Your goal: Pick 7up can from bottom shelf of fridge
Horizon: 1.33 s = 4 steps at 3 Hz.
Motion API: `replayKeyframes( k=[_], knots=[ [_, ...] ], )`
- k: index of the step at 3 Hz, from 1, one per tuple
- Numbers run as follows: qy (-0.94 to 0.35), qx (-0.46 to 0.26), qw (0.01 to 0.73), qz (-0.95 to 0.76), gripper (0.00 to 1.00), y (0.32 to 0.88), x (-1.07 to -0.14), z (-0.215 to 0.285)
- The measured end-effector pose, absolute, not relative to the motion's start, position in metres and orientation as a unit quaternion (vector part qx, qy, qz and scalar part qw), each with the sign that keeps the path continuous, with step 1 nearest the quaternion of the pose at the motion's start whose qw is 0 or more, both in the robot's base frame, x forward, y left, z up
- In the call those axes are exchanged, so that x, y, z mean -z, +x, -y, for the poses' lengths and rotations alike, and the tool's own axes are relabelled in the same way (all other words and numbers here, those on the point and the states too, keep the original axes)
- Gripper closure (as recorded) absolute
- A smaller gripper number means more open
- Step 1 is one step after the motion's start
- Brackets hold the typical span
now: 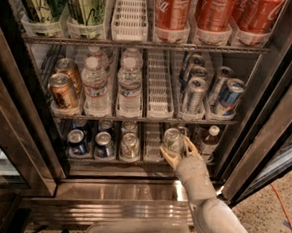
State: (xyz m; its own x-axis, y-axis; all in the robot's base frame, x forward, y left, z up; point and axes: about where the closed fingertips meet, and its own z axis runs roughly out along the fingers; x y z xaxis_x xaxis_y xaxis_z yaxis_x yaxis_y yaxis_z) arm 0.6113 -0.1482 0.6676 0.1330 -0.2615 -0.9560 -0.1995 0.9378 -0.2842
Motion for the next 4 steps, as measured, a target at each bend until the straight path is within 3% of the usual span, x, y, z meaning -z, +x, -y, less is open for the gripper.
replayKeyframes(
  k=[2, 4],
  knots=[
    [-0.228, -0.007, 0.701, -0.676, 1.0, 0.531, -0.693, 0.149],
    [-0.264, -0.026, 0.692, -0.671, 1.0, 0.508, -0.708, 0.139]
  ],
)
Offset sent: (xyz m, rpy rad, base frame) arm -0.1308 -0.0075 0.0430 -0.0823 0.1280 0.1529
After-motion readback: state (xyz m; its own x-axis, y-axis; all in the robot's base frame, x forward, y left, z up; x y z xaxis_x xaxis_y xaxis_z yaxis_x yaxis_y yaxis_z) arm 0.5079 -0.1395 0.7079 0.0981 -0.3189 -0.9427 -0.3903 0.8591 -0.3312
